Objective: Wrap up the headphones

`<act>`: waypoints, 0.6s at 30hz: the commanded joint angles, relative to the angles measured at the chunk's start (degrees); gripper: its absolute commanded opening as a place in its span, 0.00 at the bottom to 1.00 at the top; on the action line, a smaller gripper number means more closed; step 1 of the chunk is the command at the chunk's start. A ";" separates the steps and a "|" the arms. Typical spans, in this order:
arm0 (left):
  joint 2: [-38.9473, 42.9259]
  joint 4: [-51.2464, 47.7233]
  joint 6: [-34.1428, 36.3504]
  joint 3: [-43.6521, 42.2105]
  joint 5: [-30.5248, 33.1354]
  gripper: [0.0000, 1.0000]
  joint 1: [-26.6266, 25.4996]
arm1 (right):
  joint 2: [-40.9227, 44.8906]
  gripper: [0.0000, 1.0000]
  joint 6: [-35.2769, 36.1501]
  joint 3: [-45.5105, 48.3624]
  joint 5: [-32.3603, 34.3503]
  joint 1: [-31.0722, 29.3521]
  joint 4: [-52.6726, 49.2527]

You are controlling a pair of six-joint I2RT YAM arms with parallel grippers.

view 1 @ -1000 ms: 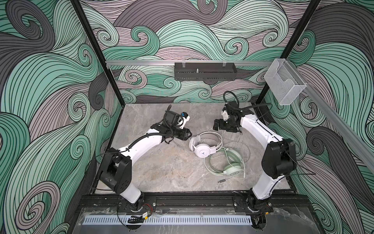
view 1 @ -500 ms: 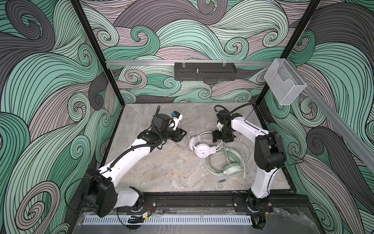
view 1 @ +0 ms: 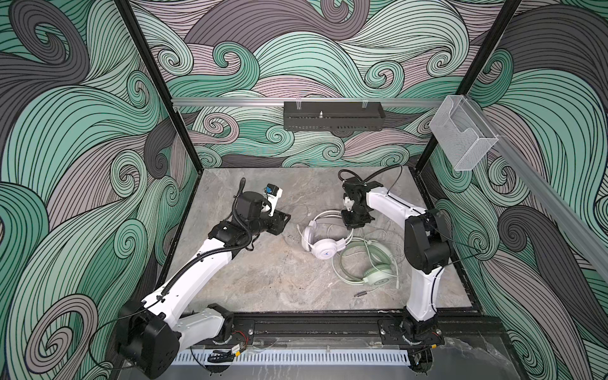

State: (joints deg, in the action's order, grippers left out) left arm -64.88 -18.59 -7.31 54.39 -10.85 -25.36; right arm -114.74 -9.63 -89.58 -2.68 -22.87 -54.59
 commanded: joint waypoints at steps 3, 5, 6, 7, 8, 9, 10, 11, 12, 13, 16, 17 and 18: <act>3.84 -2.85 1.08 -0.76 -1.36 0.51 0.84 | -2.04 0.10 6.11 -5.74 3.50 -3.23 -1.70; 5.28 -2.55 4.30 -1.28 -8.46 0.52 0.77 | -2.15 0.08 9.61 -8.89 5.75 -6.31 -1.73; 5.95 -2.80 4.05 -1.41 -9.36 0.52 0.84 | -2.13 0.07 11.36 -10.40 6.37 -7.73 -1.59; 6.78 -3.50 3.36 -1.65 -9.21 0.52 0.84 | -2.16 0.07 13.45 -11.88 7.19 -9.47 -1.19; 7.72 -4.46 2.24 -1.86 -7.59 0.52 0.82 | -2.35 0.06 15.53 -13.37 8.07 -11.15 -0.58; 8.51 -5.21 0.68 -2.07 -5.74 0.52 0.82 | -2.71 0.06 17.62 -14.70 8.15 -12.45 -0.14; 9.61 -5.83 -0.57 -2.59 -3.98 0.52 0.84 | -3.49 0.06 19.48 -16.55 7.16 -13.50 0.00; 10.67 -5.70 -1.19 -3.46 -2.27 0.52 0.84 | -4.48 0.05 19.86 -18.08 5.02 -13.96 0.10; 11.41 -5.65 -1.60 -4.01 -0.79 0.52 0.84 | -5.11 0.05 19.87 -18.87 2.66 -14.10 0.53; 12.08 -6.66 -1.83 -4.04 0.25 0.52 0.90 | -6.22 0.06 20.14 -19.51 -0.50 -14.25 0.96; 12.30 -9.83 -2.53 -3.59 2.66 0.53 1.00 | -8.61 0.06 21.09 -20.55 -5.29 -15.33 1.29; 11.99 -10.65 -3.00 -3.67 3.30 0.53 1.05 | -8.94 0.07 21.43 -20.32 -7.29 -15.65 1.58; 11.47 -11.39 -3.25 -3.68 3.74 0.53 1.19 | -9.20 0.08 21.49 -20.20 -7.67 -16.13 1.69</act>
State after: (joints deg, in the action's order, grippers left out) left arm -52.84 -25.69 -8.69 50.35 -10.68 -24.75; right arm -121.89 9.65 -109.80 -3.90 -39.03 -52.21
